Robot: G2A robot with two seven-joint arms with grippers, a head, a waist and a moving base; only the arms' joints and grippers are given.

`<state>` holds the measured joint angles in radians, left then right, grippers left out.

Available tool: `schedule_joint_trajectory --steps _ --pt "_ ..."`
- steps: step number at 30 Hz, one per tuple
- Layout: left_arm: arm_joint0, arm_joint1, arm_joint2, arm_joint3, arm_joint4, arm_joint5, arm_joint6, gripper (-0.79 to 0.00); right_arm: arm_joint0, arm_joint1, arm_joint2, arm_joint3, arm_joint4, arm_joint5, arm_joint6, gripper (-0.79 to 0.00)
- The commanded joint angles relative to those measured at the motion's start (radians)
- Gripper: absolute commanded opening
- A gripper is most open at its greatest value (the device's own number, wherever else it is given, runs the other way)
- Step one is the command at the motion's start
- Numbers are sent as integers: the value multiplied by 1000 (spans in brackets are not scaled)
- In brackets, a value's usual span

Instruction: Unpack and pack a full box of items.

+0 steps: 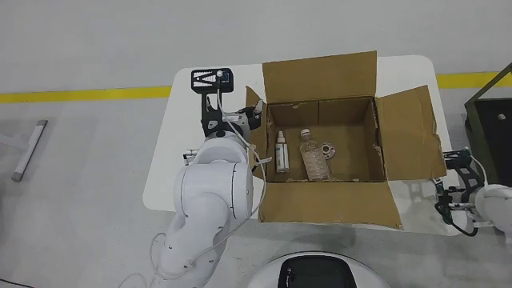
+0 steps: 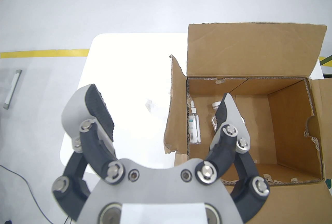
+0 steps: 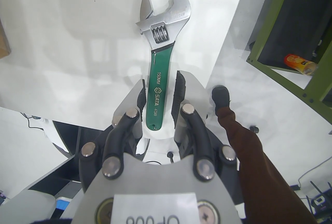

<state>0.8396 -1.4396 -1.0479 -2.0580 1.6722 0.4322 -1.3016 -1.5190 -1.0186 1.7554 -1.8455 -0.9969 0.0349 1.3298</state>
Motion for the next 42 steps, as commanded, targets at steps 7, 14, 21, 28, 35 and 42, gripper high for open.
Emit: schedule_joint_trajectory --steps 7,14,21,28,35,42 --pt "0 0 0 0 0 0 0 0 2 2 -14 20 -4 -5 -11 -539" --pt "0 0 0 0 0 0 0 0 12 4 -16 19 3 -6 -12 -785" --pt "0 0 0 0 0 0 0 0 18 6 85 12 144 21 -31 -785" --pt "0 0 0 0 0 0 0 0 37 2 382 25 612 20 -151 -785" --pt "0 0 0 0 0 0 0 0 50 2 542 -54 989 -70 -186 -785" --pt "0 0 0 0 0 0 0 0 105 17 466 -162 1184 -109 -124 -785"
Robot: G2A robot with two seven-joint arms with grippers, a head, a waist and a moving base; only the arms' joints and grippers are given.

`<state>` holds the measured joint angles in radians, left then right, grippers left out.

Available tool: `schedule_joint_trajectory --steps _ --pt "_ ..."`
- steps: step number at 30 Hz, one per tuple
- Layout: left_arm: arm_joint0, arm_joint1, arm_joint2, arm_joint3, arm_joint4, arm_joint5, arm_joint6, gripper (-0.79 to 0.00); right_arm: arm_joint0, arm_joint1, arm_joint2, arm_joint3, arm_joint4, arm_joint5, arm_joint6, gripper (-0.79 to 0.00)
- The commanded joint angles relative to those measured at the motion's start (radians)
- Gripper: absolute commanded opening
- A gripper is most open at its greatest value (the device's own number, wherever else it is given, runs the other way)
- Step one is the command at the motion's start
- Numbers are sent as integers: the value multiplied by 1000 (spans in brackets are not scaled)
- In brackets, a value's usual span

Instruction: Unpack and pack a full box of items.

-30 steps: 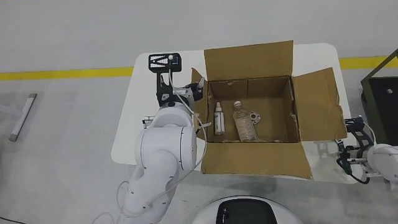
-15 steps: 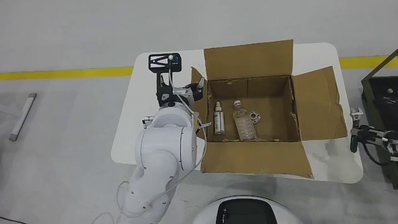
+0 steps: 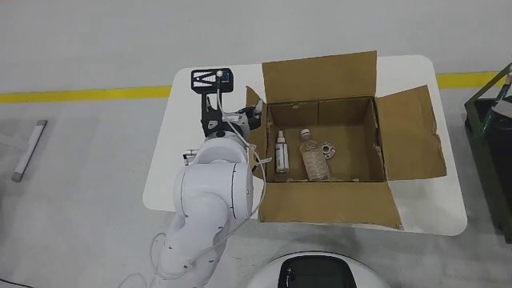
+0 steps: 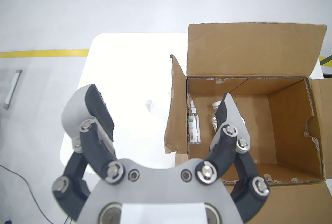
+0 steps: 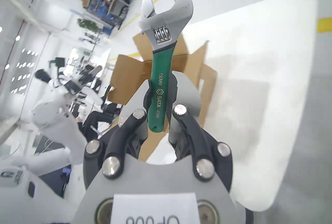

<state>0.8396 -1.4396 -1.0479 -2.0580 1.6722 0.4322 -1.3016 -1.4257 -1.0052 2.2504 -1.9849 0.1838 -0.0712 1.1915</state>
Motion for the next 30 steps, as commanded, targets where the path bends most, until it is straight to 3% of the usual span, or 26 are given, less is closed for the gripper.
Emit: schedule_joint_trajectory --steps 1,4,8,13,18,23,30 --pt "0 0 0 0 0 0 0 0 21 7 -59 -42 -16 0 20 -785" --pt "0 0 0 0 0 0 0 0 54 17 -195 -105 -96 28 30 -785" --pt "0 0 0 0 0 0 0 0 111 27 -434 -152 -327 115 9 -785" --pt "0 0 0 0 0 0 0 0 220 27 -746 -100 -695 268 -26 -785" --pt "0 0 0 0 0 0 0 0 340 11 -987 -23 -958 434 -27 -785" --pt "0 0 0 0 0 0 0 0 443 -16 -1151 79 -1123 596 6 -785" --pt "0 0 0 0 0 0 0 0 533 -54 -1293 202 -1232 681 18 -785"
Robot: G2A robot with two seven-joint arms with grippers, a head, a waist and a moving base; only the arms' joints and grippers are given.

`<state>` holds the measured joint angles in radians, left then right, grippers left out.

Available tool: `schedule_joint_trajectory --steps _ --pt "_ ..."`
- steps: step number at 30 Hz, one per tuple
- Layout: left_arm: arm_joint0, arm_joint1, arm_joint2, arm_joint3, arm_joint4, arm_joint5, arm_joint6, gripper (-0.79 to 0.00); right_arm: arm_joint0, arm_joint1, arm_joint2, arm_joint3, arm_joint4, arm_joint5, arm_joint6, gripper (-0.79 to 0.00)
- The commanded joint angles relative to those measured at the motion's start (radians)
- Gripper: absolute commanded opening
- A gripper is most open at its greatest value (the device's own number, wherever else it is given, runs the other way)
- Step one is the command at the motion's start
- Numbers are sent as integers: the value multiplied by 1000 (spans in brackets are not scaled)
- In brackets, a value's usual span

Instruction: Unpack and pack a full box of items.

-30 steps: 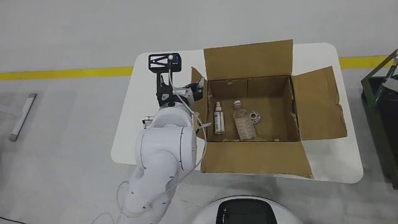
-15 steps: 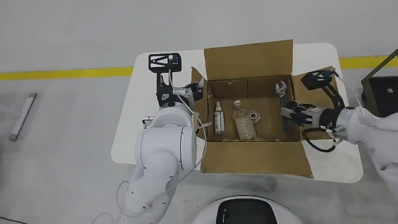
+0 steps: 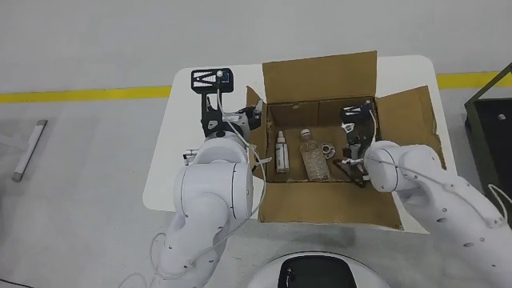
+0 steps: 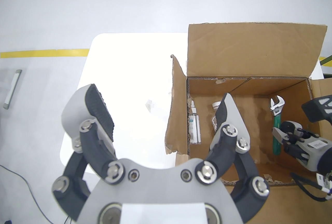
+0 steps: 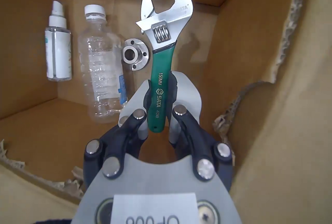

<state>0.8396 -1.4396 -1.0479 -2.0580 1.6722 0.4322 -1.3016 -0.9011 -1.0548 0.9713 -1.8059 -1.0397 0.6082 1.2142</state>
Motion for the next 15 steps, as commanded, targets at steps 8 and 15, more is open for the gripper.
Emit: schedule_joint_trajectory --steps 8,15 --pt "0 0 0 0 0 0 0 0 62 -40 -65 106 -25 0 -3 -511" --pt "0 0 0 0 0 0 0 0 70 -55 -49 105 -8 -17 15 -486"
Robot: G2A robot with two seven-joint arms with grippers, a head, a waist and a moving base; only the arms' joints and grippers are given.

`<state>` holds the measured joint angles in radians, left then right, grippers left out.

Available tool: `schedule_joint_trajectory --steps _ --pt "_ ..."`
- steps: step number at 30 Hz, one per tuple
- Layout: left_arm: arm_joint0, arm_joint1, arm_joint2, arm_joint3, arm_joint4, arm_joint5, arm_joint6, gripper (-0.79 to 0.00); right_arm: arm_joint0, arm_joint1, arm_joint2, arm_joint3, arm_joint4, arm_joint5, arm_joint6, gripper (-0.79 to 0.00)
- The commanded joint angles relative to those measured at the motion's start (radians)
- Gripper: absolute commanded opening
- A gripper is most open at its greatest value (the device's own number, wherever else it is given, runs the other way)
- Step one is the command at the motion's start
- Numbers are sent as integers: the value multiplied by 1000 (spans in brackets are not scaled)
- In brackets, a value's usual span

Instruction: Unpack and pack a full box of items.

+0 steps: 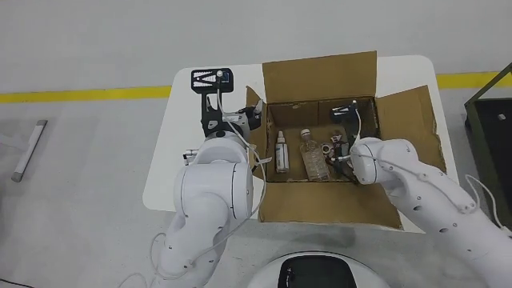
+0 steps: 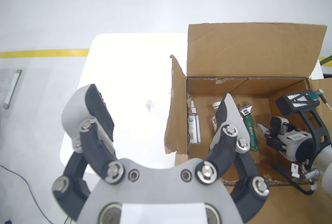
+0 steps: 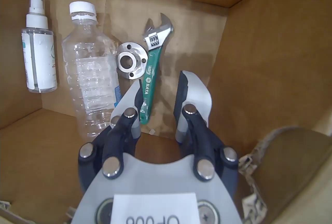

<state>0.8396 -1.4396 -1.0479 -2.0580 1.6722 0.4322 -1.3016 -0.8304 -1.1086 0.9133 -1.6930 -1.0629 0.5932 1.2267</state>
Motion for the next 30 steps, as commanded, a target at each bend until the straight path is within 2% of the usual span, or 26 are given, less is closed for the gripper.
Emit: schedule_joint_trajectory --steps 1,3,5,6,10,14,20,24,30 --pt "0 0 0 0 0 0 0 0 0 -2 21 -22 25 -4 3 -502" --pt "0 0 0 0 0 0 0 0 -8 1 52 -54 31 -16 -6 -554" --pt "0 0 0 0 0 0 0 0 -26 7 114 -95 55 -12 -25 -659" --pt "0 0 0 0 0 0 0 0 -41 10 150 -122 90 -27 -41 -785" --pt "0 0 0 0 0 0 0 0 -120 29 351 -220 256 -152 -147 -785" --pt "0 0 0 0 0 0 0 0 -232 52 575 -295 341 -322 -240 -785" --pt "0 0 0 0 0 0 0 0 -406 70 870 -255 527 -563 -332 -785" --pt "0 0 0 0 0 0 0 0 -477 77 973 -214 607 -676 -333 -785" --pt "0 0 0 0 0 0 0 0 -482 78 978 -212 611 -679 -330 -785"
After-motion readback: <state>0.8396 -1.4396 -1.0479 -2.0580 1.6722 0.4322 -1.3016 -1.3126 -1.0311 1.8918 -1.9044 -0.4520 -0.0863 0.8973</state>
